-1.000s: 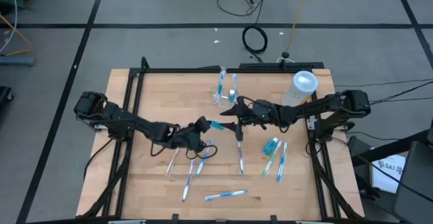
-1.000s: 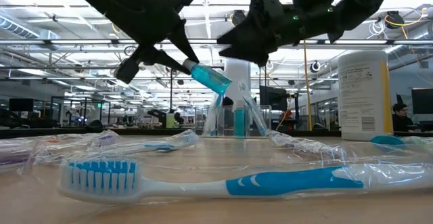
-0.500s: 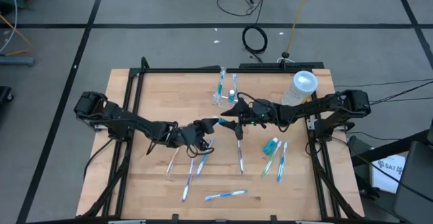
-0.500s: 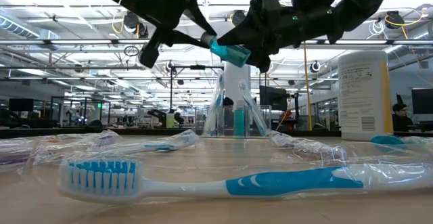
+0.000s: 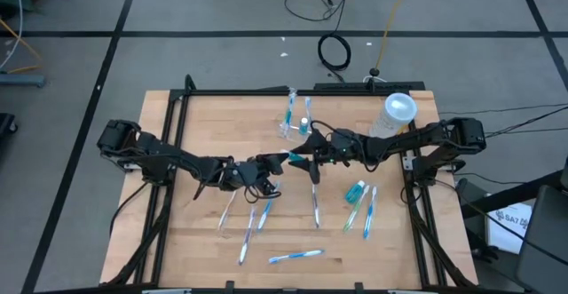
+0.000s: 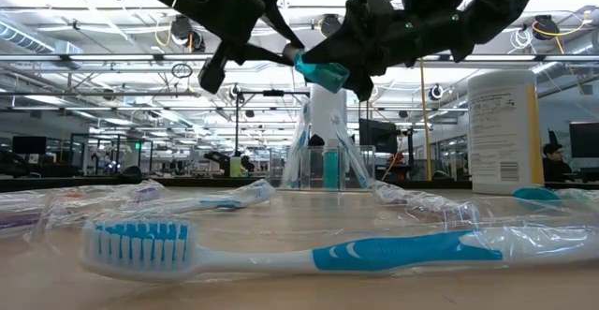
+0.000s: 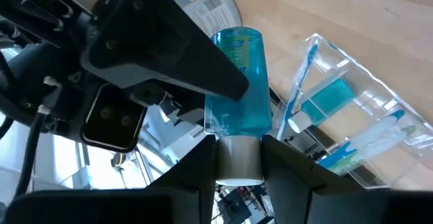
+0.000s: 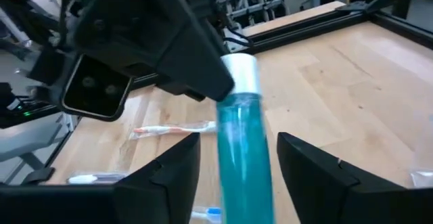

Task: Pick & Place toothbrushing station
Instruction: Put the left mouthwash into the middle section of the transparent organizer

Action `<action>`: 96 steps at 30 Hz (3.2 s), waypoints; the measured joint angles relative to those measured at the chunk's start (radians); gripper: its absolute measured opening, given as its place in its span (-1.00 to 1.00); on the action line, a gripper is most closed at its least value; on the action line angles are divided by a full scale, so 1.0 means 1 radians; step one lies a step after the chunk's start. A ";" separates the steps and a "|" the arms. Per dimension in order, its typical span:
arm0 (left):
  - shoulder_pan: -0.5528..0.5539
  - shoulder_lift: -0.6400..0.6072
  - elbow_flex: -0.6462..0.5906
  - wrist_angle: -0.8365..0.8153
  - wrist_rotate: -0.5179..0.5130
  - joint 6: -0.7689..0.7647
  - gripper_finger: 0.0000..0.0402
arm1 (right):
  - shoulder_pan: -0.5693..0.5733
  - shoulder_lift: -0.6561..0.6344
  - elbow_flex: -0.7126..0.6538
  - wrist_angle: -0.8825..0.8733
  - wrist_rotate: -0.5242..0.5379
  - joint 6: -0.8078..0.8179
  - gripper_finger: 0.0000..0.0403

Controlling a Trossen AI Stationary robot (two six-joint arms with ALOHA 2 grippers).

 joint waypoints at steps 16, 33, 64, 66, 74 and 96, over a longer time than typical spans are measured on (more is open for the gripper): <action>0.002 0.000 0.000 0.001 0.070 0.042 -0.37 | -0.001 0.000 -0.001 -0.001 -0.036 -0.043 -0.49; -0.008 -0.038 0.000 0.043 -0.081 -0.509 -0.17 | -0.003 -0.002 0.000 0.015 -0.050 -0.116 -0.51; 0.270 -0.155 -0.155 0.320 0.862 -1.686 -0.23 | 0.022 -0.001 -0.003 0.411 -0.048 -0.268 -0.50; 0.270 -0.108 -0.154 0.338 0.869 -1.683 -0.23 | 0.023 0.000 -0.001 0.412 -0.045 -0.268 -0.50; 0.271 -0.037 -0.156 0.474 0.895 -1.665 -0.23 | 0.023 0.000 -0.001 0.428 -0.047 -0.267 -0.50; 0.270 -0.040 -0.154 0.541 0.852 -1.684 -0.23 | 0.026 0.000 -0.001 0.456 0.009 -0.267 -0.50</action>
